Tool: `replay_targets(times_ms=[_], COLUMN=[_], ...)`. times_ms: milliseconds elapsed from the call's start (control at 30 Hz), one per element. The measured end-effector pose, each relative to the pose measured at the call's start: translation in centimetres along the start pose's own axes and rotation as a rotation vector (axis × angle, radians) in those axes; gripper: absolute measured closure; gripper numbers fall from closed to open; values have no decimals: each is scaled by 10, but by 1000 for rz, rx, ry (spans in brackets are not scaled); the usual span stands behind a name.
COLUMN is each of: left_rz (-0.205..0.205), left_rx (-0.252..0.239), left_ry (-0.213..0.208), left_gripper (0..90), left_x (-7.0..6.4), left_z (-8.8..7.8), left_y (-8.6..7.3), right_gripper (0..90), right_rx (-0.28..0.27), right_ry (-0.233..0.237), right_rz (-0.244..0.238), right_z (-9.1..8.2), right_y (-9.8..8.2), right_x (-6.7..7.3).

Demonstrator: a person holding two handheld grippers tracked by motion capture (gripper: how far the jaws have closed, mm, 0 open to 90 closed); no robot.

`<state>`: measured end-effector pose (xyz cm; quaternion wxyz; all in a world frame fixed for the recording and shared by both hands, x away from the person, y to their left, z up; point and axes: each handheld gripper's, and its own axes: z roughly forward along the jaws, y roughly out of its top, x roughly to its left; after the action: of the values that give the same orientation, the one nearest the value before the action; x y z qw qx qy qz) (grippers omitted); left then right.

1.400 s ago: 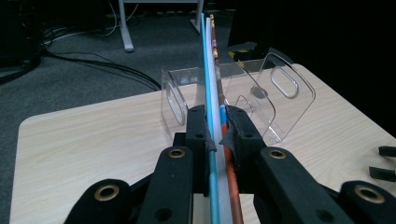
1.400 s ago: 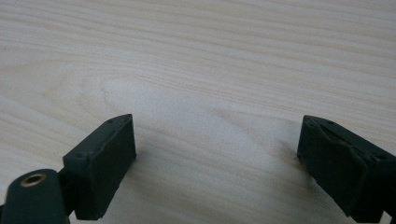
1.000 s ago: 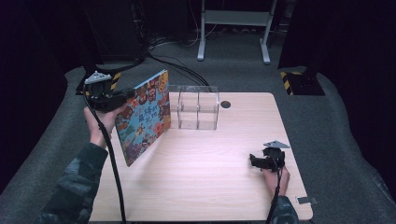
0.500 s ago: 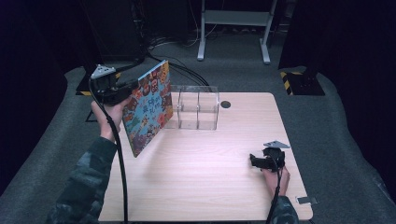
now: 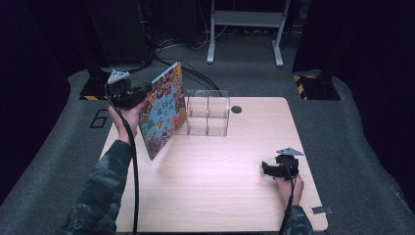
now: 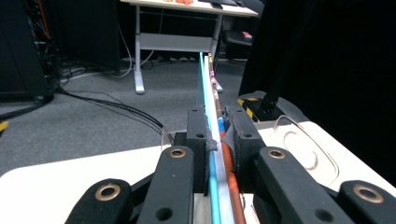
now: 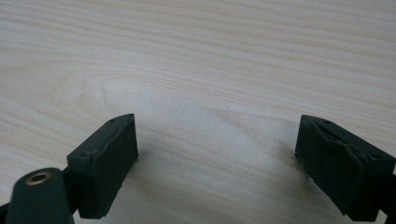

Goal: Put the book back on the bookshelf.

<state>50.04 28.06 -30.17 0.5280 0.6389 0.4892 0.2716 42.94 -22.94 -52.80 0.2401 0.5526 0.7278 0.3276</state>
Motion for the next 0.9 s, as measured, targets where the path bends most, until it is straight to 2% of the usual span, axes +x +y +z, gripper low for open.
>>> replay_targets(times_ms=[233, 600, 633, 767, 800, 833, 900], left_rz=[-7, 18, 19, 29, 35, 35, 40], left_rx=[-3, 54, 76, 102, 127, 127, 159], left_ry=[-19, -27, -31, -37, -39, -39, -44], left_gripper=[810, 807, 807, 808, 807, 804, 800], left_x=[3, 1, 3, 4, 5, 5, 5], left_z=[-8, -28, -32, -35, -37, -37, -37], left_y=[-11, -24, -24, -24, -22, -22, -19], right_gripper=[130, 131, 131, 131, 131, 131, 132], right_rx=[4, 4, 4, 3, 3, 4, 2], right_ry=[-1, -1, -1, -1, -1, -1, -1], right_rz=[2, 2, 2, 1, 1, 2, -1], right_z=[-1, -1, -1, -1, -1, -1, -1], right_y=[0, 0, 0, 0, 0, 0, 0], right_x=[0, 0, 0, 0, 0, 0, 0])
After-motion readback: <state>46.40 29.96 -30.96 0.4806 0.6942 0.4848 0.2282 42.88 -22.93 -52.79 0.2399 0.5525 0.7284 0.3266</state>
